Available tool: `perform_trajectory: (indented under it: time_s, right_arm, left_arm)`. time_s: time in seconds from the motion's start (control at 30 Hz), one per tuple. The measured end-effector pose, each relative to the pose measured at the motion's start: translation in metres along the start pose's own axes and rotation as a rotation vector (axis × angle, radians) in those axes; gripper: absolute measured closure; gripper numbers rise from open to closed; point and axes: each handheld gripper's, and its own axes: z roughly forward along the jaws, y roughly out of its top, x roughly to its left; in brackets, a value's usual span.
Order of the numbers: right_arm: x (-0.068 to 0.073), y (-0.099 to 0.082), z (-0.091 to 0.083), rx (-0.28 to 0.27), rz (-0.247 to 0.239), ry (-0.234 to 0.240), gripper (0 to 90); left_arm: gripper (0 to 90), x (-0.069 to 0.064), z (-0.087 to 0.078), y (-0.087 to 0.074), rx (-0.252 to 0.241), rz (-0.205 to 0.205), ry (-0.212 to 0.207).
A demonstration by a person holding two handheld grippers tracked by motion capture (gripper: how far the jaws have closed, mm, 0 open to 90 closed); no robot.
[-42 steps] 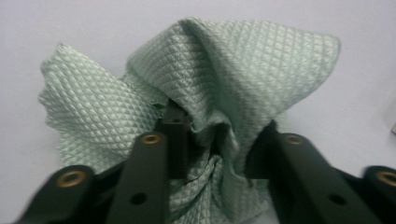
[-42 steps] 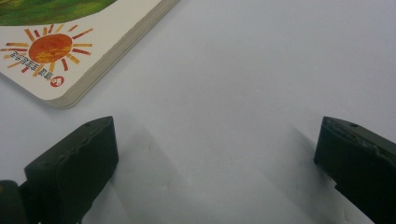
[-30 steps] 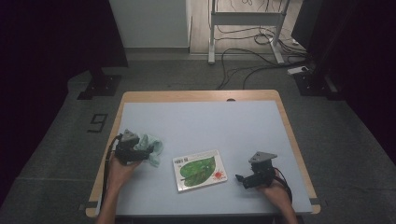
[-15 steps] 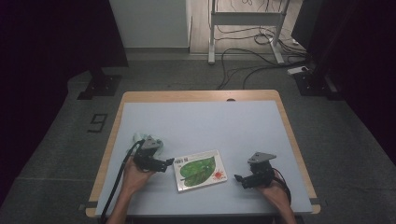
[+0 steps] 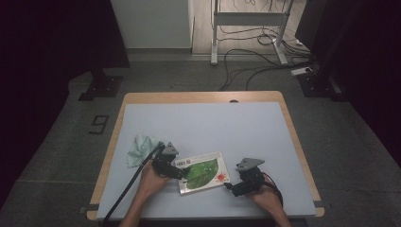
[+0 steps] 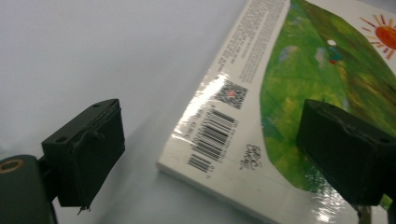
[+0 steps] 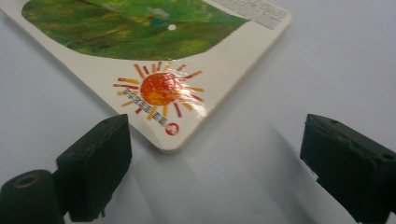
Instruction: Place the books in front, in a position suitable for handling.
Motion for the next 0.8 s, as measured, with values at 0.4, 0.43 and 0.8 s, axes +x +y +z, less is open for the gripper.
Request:
perform_trajectory:
  time_s: [0.4, 0.43, 0.8]
  right_arm:
    - [-0.019, 0.004, 0.007, -0.004, -0.005, -0.003, 12.2]
    - [-0.022, 0.005, 0.008, -0.002, -0.001, -0.003, 11.8]
    - [-0.029, 0.006, 0.008, 0.010, 0.031, 0.009, 11.9]
  left_arm:
    - [7.3, -0.017, 0.001, -0.005, 0.025, -0.010, -0.065]
    - [6.7, -0.018, 0.001, -0.005, 0.023, -0.011, -0.061]
    - [0.0, -0.030, -0.029, -0.017, -0.008, 0.038, 0.018]
